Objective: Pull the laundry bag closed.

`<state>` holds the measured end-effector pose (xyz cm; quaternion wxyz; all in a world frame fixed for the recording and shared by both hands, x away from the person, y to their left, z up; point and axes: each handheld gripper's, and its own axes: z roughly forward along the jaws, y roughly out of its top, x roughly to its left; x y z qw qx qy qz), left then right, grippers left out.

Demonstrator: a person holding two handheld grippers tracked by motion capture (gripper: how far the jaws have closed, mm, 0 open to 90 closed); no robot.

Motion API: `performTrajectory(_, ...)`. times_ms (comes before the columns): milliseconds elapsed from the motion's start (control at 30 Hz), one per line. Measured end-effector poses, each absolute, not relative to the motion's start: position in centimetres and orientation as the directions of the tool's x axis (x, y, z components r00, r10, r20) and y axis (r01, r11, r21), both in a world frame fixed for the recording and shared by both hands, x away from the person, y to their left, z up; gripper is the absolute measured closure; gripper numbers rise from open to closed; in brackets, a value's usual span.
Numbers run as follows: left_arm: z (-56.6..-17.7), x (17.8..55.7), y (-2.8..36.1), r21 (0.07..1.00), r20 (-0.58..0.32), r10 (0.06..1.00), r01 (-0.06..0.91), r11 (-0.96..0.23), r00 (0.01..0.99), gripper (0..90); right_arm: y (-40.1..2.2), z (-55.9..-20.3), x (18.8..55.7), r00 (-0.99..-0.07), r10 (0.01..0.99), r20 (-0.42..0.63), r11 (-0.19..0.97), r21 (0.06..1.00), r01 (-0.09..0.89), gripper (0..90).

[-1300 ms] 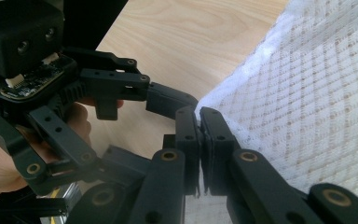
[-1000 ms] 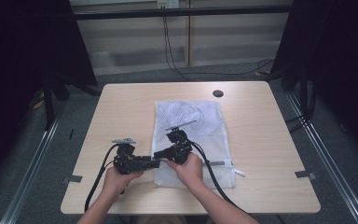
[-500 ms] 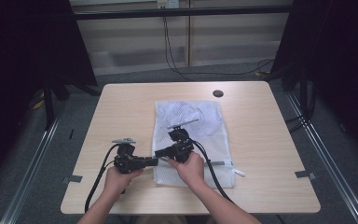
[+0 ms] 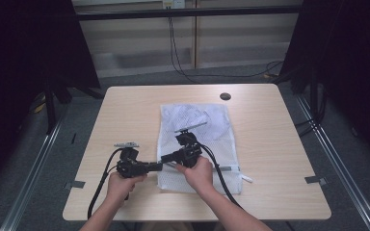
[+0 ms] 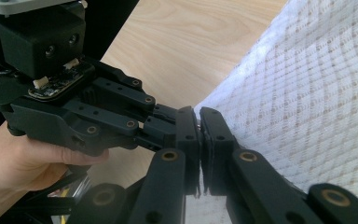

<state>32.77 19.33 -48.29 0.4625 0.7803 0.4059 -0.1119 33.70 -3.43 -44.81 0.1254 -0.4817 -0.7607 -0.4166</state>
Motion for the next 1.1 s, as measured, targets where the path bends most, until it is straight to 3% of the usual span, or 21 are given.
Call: performTrajectory(1100, -48.0, 32.7, 19.6, 0.626, -0.565, 0.526, 0.745, -0.228, 0.636, 85.0, -5.0, -45.0, 33.6, -0.497, 0.642, 0.584, 0.199, 0.499, 0.843, 87.0)
